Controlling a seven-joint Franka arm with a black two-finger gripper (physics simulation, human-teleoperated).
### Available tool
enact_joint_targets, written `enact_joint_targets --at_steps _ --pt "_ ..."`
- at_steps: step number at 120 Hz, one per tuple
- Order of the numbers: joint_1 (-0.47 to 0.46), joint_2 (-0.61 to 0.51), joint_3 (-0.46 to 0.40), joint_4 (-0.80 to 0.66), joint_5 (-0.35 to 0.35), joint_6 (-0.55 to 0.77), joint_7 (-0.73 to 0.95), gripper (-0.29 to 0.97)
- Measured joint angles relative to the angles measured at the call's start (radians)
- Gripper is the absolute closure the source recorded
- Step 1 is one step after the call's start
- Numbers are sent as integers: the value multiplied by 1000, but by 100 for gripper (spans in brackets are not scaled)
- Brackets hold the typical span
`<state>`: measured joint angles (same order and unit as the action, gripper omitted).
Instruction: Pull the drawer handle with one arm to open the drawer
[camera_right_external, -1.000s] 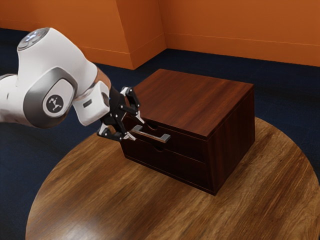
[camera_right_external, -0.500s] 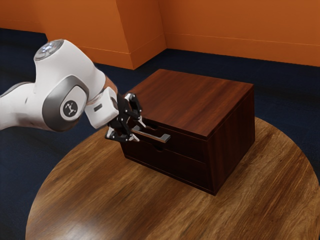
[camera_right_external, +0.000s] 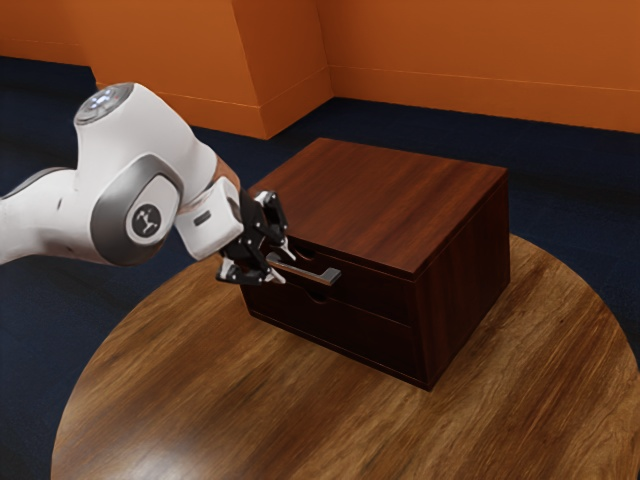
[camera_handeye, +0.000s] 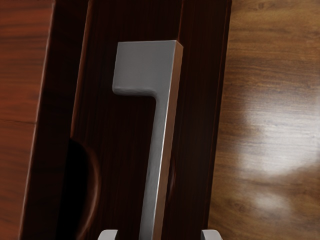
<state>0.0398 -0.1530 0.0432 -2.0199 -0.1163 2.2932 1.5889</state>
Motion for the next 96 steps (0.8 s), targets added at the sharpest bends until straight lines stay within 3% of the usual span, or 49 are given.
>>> enact_joint_targets --at_steps 61,96 --pt "-2 -4 -18 -21 -4 2 -9 59" --pt "-3 -70 -19 -84 -5 3 -14 62"
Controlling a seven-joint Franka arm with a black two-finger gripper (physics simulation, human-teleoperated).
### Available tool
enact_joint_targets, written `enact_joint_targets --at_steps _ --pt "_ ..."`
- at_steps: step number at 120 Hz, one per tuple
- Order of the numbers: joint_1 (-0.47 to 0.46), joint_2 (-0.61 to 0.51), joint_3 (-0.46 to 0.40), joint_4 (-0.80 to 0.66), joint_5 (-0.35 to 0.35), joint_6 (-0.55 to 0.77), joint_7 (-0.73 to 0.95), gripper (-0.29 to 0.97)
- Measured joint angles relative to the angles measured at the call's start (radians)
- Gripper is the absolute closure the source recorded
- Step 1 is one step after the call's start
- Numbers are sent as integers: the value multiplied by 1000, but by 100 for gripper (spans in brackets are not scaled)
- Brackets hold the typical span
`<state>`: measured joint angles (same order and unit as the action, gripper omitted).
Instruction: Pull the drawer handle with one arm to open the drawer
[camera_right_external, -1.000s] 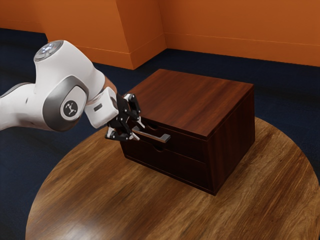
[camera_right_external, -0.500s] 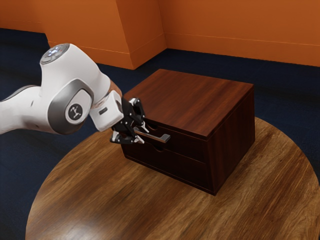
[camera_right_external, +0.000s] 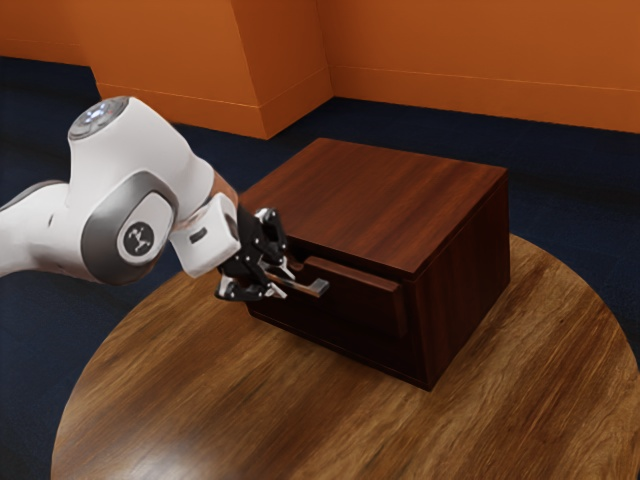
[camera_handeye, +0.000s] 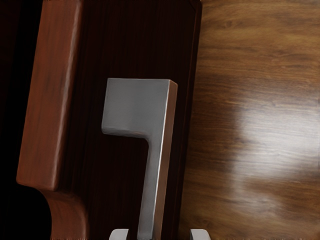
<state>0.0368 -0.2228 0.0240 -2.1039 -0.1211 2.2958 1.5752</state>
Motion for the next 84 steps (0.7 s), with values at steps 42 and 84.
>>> enact_joint_targets --at_steps 42,84 --pt "1 -76 1 -80 -1 -1 -6 62" --pt "2 -168 7 -172 -2 -1 -10 61"
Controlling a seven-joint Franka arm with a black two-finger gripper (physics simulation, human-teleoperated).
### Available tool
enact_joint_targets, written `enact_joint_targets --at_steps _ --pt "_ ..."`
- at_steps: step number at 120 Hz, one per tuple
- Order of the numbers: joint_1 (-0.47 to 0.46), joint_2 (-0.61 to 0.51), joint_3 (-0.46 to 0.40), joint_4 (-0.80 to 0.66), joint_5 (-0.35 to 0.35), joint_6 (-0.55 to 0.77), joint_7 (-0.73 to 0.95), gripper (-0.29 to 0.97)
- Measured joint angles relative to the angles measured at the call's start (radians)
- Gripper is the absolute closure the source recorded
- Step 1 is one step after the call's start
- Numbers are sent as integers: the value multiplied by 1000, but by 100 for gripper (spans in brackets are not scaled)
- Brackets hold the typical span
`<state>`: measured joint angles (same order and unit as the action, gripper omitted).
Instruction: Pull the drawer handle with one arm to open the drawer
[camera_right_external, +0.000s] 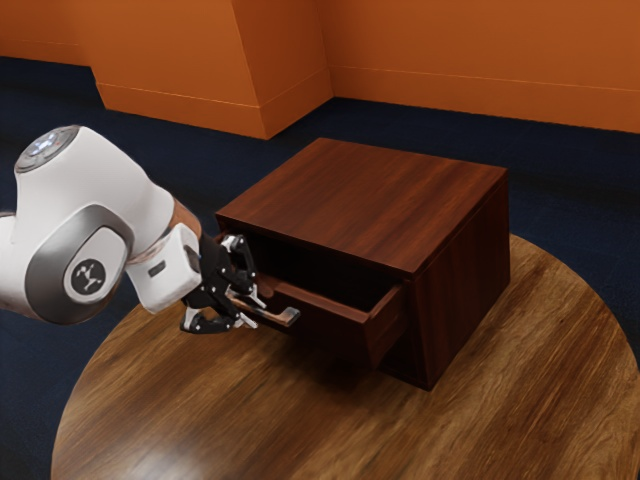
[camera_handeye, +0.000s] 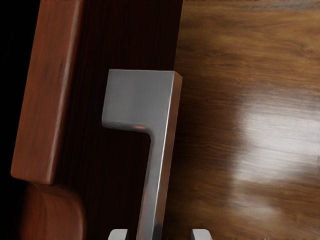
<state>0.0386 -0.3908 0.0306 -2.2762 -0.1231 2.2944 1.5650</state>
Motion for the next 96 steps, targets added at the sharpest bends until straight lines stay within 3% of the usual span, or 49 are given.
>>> enact_joint_targets --at_steps 96 --pt "0 -171 -5 -135 -3 -16 -12 62"
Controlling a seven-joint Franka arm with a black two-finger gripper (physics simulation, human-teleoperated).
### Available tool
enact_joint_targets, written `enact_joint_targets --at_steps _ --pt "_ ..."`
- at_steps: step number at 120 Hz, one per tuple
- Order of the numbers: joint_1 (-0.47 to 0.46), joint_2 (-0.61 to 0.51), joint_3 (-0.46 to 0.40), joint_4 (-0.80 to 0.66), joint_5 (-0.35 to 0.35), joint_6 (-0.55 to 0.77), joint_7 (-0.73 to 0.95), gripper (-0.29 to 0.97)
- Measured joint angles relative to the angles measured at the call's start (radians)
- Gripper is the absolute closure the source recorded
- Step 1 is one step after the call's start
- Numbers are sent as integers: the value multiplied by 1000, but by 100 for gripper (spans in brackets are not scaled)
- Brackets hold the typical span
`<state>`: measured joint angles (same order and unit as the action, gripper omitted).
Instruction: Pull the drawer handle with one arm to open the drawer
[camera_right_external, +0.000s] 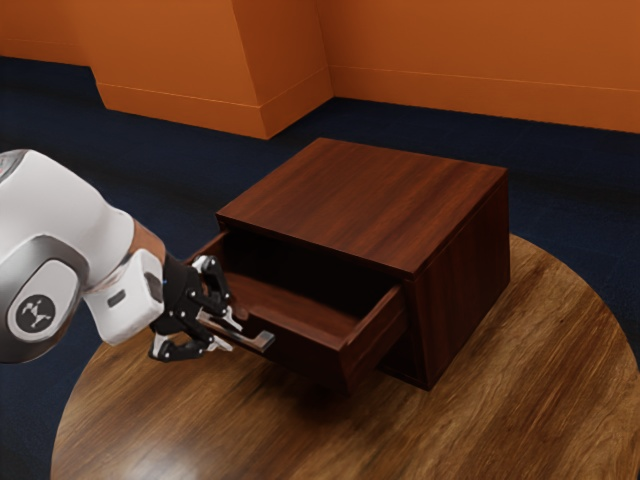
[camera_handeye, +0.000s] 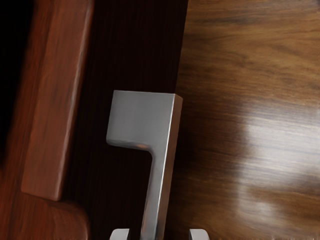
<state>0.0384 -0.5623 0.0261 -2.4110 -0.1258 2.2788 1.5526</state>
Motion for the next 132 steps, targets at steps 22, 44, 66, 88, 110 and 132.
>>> enact_joint_targets --at_steps 22,44,66,88,110,132 --pt "0 -27 0 -27 0 -3 -2 61" --pt "0 -60 1 -50 0 -11 -3 61" --pt "1 -108 3 -76 0 -25 -3 62" --pt "3 -154 3 -102 0 -43 -4 62" --pt "3 -192 3 -128 0 -57 -4 61" --pt "8 -275 3 -158 0 -85 -5 62"
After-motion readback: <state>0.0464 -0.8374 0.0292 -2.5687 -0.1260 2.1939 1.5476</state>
